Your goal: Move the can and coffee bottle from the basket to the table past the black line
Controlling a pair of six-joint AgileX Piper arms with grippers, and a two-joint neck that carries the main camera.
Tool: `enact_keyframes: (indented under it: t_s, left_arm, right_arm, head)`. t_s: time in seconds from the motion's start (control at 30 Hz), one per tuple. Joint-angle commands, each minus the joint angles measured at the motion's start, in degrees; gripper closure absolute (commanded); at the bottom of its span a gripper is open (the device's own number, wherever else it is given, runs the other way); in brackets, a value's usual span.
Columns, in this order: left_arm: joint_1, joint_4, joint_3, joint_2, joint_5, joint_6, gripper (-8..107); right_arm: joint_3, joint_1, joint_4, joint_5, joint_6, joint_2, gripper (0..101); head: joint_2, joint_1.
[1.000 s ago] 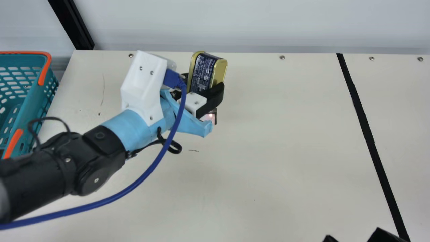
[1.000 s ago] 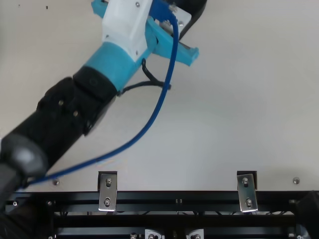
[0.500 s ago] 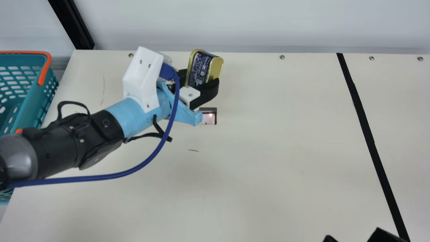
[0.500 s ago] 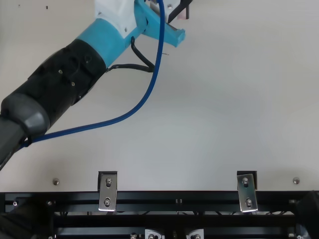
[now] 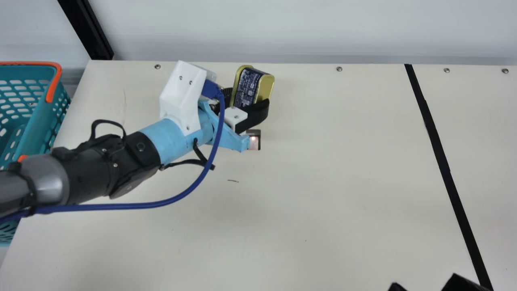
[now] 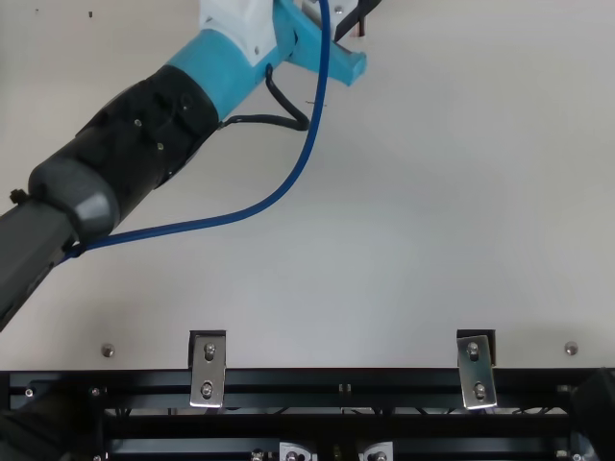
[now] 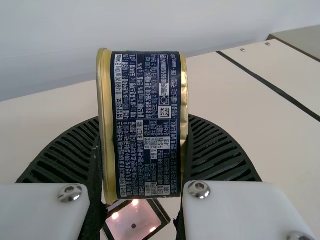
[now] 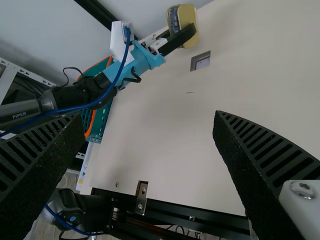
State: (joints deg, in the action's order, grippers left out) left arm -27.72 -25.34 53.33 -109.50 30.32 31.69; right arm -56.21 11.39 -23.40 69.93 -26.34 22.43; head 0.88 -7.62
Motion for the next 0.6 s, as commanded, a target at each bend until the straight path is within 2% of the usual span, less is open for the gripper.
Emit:
enact_keyframes:
  t_s: [0.0,0.37,0.57]
  left_arm:
    - [-0.15,0.44,0.21,-0.47,0.27,-0.17,89]
    - [-1.04,3.88,0.95,-2.33,1.42,-2.61,89]
    - [-1.25,4.25,0.24,1.29,0.97,-3.08,89]
  right_arm:
    - [0.00,0.00,0.00,0.00,0.00,0.00,0]
    - [0.00,0.00,0.00,0.00,0.00,0.00,0]
    - [0.00,0.00,0.00,0.00,0.00,0.00,0]
  head:
    - [0.16,-0.07]
    - [0.16,-0.07]
    - [0.16,-0.07]
